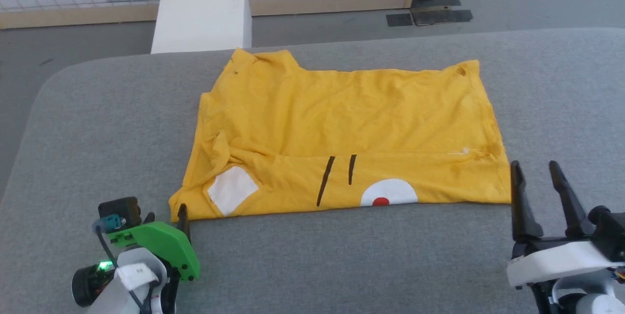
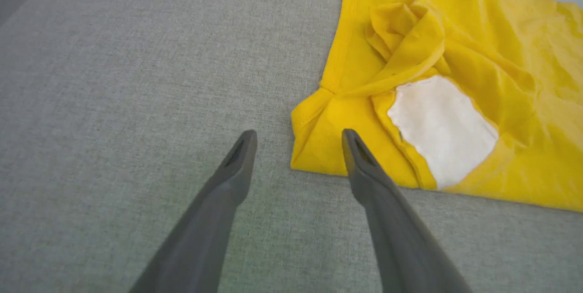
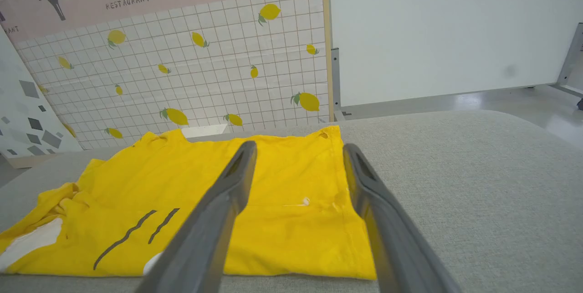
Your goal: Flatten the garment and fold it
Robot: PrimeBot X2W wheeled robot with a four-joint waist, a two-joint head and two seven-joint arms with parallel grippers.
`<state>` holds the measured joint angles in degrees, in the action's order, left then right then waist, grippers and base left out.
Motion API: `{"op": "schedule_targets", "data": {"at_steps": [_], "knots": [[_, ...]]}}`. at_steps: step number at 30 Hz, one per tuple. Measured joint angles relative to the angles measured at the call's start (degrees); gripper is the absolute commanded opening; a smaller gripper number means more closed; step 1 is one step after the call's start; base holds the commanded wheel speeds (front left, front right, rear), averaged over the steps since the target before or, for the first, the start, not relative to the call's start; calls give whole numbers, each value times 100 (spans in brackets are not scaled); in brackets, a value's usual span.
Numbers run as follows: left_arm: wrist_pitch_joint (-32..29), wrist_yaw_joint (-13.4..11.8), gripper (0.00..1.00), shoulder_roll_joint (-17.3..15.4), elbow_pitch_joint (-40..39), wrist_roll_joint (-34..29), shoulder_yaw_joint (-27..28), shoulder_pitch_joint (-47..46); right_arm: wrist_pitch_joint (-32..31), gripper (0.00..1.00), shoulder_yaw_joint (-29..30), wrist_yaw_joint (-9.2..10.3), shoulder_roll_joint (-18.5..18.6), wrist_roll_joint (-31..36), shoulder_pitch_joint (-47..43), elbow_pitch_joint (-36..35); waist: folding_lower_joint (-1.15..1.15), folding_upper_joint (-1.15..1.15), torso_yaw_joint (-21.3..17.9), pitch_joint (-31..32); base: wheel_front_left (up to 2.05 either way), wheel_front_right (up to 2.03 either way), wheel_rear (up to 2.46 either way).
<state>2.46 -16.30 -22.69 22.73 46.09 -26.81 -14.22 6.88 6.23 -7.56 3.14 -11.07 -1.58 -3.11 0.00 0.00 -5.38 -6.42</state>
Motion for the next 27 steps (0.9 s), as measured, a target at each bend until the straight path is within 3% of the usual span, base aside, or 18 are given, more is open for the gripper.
{"op": "schedule_targets", "data": {"at_steps": [4, 5, 6, 7, 8, 13, 17, 27], "knots": [[-661, -170, 100, 11, 310, 237, 11, -197, 22, 100, -154, 0, -4, 16, 0, 57, 0, 0, -159, -16, 0, 0, 0], [-1092, -194, 100, 8, 404, 337, -13, -321, 20, 100, -207, 0, -5, 30, 1, 93, 0, 0, -258, -41, 0, 0, 0], [-1248, -194, 93, -20, 420, 353, -45, -370, 20, 100, -221, 0, -5, 37, 1, 102, 0, 0, -286, -53, 0, 0, 0], [-1401, -191, 55, -52, 415, 388, -73, -411, 18, 100, -232, 0, -5, 40, 1, 118, 0, 0, -310, -66, 0, 0, 0], [-1488, -185, 0, -70, 400, 427, -78, -433, 14, 100, -235, 0, -5, 43, 2, 132, 0, 0, -327, -76, 0, 0, 0], [-1649, -90, 0, -123, 200, 532, -121, -450, -207, 100, -189, 0, -1, 160, 93, 345, 0, 0, -369, -131, 0, 0, 0], [-1647, -83, 0, -126, 65, 533, -162, -444, -733, 100, 99, 0, -2, 231, 519, 793, 0, 0, -330, -171, 0, 0, 0], [-1557, 66, 0, -111, -92, 525, -226, -467, -3389, 100, 1034, 0, -16, 356, 1915, 2441, 0, 0, -120, -305, 0, 0, 0]]}}
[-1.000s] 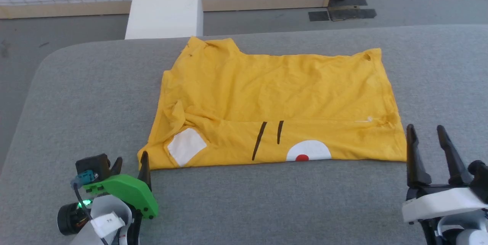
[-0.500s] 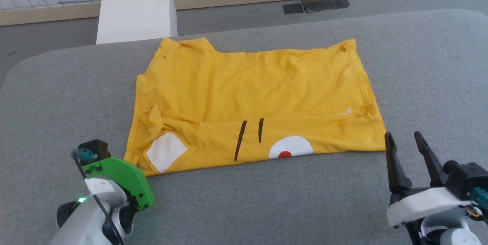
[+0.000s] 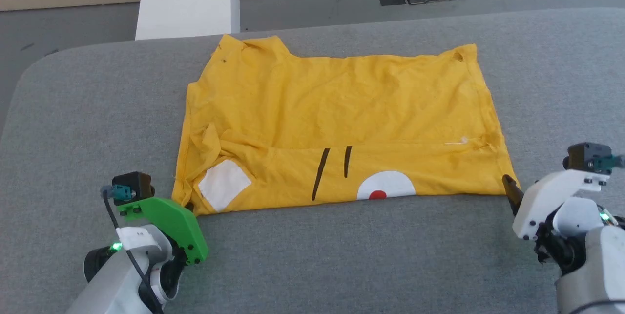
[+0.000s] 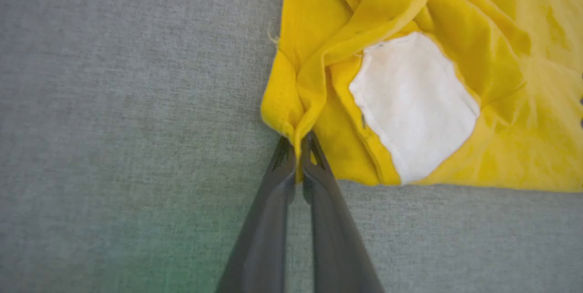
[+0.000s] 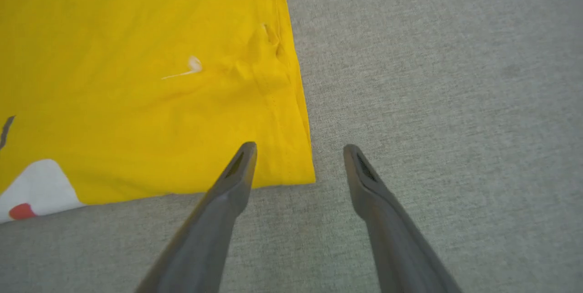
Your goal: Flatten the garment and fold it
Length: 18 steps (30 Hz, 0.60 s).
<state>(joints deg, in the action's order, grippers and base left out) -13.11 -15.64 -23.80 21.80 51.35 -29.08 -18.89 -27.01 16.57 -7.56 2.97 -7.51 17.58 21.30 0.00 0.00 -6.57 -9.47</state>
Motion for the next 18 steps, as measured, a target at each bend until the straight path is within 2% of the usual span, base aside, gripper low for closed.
{"op": "schedule_targets", "data": {"at_steps": [3, 4, 5, 6, 7, 8, 10, 14, 16, 18], "knots": [[16, 98, 0, 11, -7, -1, -45, -50, -586, 100, 179, 0, 1, 46, 336, 339, 0, 0, 72, -46, 0, 0, 0], [58, 148, 0, 34, -1, -3, -83, -90, -1093, 100, 322, 0, -1, 157, 575, 652, 0, 0, 144, -91, 0, 0, 0], [59, 154, 0, 44, 5, -4, -91, -107, -1238, 65, 350, 0, 1, 179, 641, 724, 0, 0, 168, -104, 0, 0, 0], [74, 172, 0, 52, 11, -5, -97, -115, -1371, 45, 405, 0, 8, 210, 712, 792, 0, 0, 193, -115, 0, 0, 0], [96, 193, 0, 56, 14, -7, -101, -116, -1470, 38, 434, 0, 19, 249, 763, 828, 0, 0, 211, -122, 0, 0, 0], [110, 208, 0, 62, 18, -10, -108, -117, -1590, 23, 439, 0, 35, 334, 819, 860, 0, 0, 231, -129, 0, 0, 0], [129, 254, 0, 68, 31, -15, -115, -120, -1735, 0, 470, 0, 42, 380, 883, 896, 0, 0, 262, -131, 0, 0, 0], [327, 300, 0, 81, 87, -53, -135, -114, -1755, 0, 439, 0, 31, 374, 889, 843, 0, 0, 296, -66, 0, 0, 0], [554, 301, 0, 73, 83, -146, -125, -107, -1428, 0, 350, 0, 9, 283, 811, 659, 0, 0, 310, -8, 0, 0, 0], [810, 297, 0, 42, -57, -275, -99, -51, -846, 0, 246, 0, -8, 115, 616, 231, 0, 0, 336, 100, 0, 0, 0]]}}
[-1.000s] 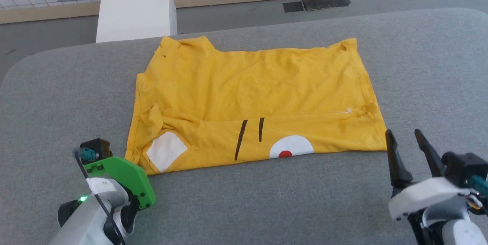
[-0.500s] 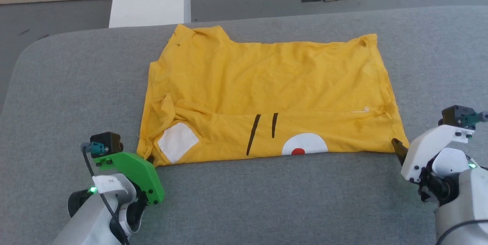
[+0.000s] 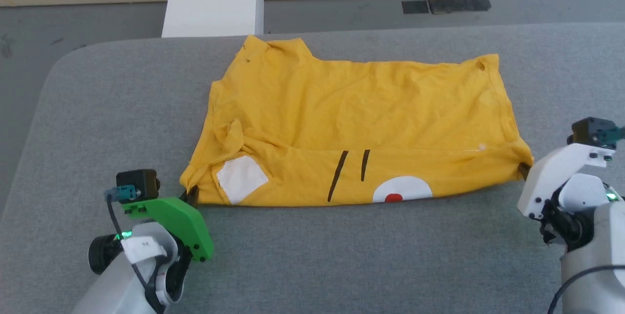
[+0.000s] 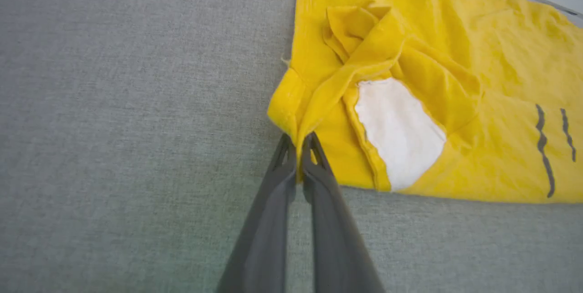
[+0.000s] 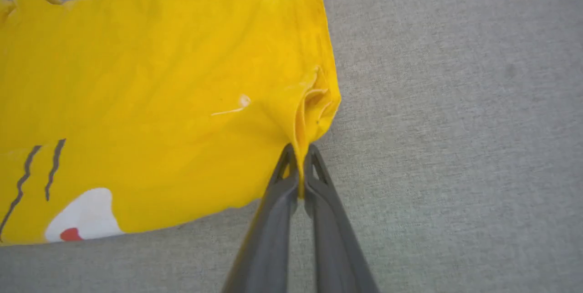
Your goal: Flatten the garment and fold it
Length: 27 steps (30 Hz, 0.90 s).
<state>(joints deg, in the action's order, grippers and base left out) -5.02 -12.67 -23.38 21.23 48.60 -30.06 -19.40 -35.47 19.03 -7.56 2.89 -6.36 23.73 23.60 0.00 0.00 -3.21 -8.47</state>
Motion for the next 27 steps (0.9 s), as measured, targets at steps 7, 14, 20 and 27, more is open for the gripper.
{"op": "schedule_targets", "data": {"at_steps": [7, 14, 20, 27], "knots": [[74, -331, 0, -352, -880, -41, 31, 781, 404, 0, -27, 0, -7, -325, -953, -1029, 0, 0, 69, 288, 0, 0, 0], [-254, -842, 0, -734, -1979, -37, -30, 1804, -132, 0, 309, -3, -18, -275, -1983, -1814, 0, 0, 150, 366, 0, 0, 0], [-431, -966, 0, -755, -2253, 47, -165, 2267, -442, 0, 621, -4, -27, -159, -2525, -1815, 0, 0, 159, 334, 0, 0, 0], [-435, -747, 0, -613, -1727, 176, -278, 2270, -143, 0, 564, -4, -15, -265, -2672, -1279, 0, 0, 119, 356, 0, 0, 0]]}}
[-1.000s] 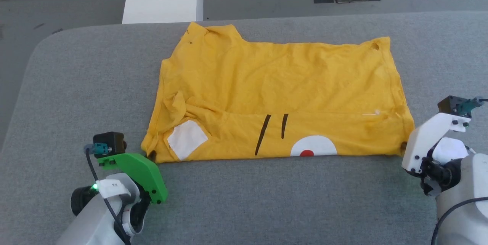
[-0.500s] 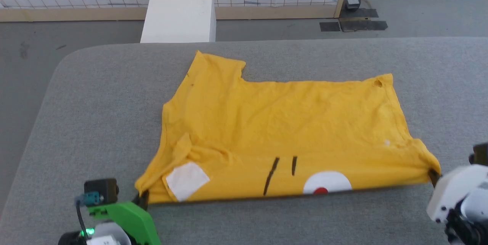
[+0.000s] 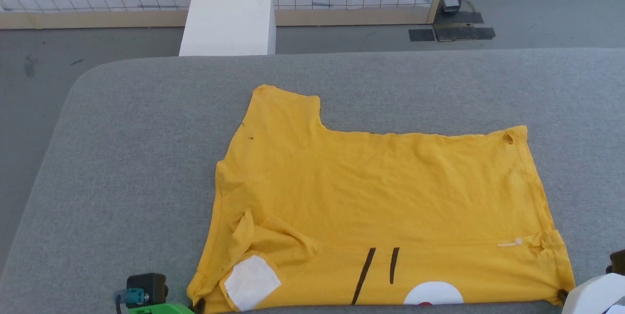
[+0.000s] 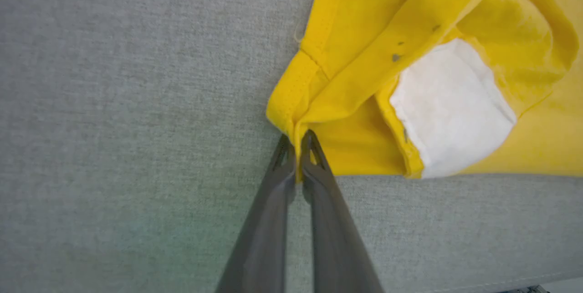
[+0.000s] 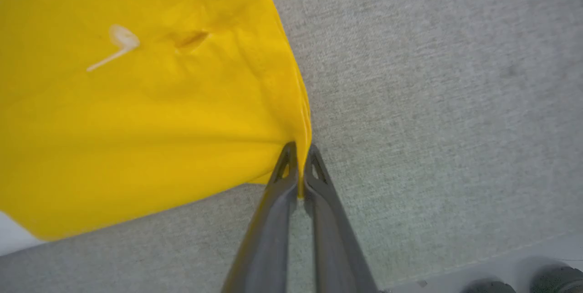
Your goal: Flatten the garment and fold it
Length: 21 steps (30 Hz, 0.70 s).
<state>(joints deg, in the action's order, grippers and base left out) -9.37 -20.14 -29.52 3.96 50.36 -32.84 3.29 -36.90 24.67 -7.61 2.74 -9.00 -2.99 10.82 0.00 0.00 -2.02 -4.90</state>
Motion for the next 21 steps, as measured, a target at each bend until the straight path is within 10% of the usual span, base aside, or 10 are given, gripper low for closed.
{"op": "schedule_targets", "data": {"at_steps": [1, 2, 3, 4, 5, 6, 21], "knots": [[16, 24, 0, 33, 60, 30, 5, -3, 94, 0, -29, 1, 7, -27, 0, 44, 0, 0, -9, 10, 0, 0, 0], [41, 46, 22, 73, 122, 78, 20, -5, 225, 0, -51, 1, 11, -51, 0, 103, 0, 0, -20, 23, 0, 0, 0], [48, 55, 100, 97, 174, 121, 32, -5, 355, 19, -78, 1, 12, -97, -2, 148, 0, 0, -30, 37, 0, 0, 0], [46, 80, 100, 103, 218, 126, 24, -6, 506, 49, -137, 2, 18, -136, -10, 168, 0, 0, -39, 54, 0, 0, 0], [46, 103, 100, 121, 224, 135, 21, -6, 632, 49, -174, 2, 19, -167, -25, 179, 0, 0, -45, 70, 0, 0, 0], [51, 126, 100, 149, 221, 167, 27, -6, 792, 100, -210, 2, 13, -191, -51, 186, 0, 0, -53, 90, 0, 0, 0], [1568, 704, 100, -254, -96, -1058, 298, -1672, 3710, 100, -1745, 3, 811, -538, 85, -725, 0, 0, -269, -147, 0, 0, 0]]}}
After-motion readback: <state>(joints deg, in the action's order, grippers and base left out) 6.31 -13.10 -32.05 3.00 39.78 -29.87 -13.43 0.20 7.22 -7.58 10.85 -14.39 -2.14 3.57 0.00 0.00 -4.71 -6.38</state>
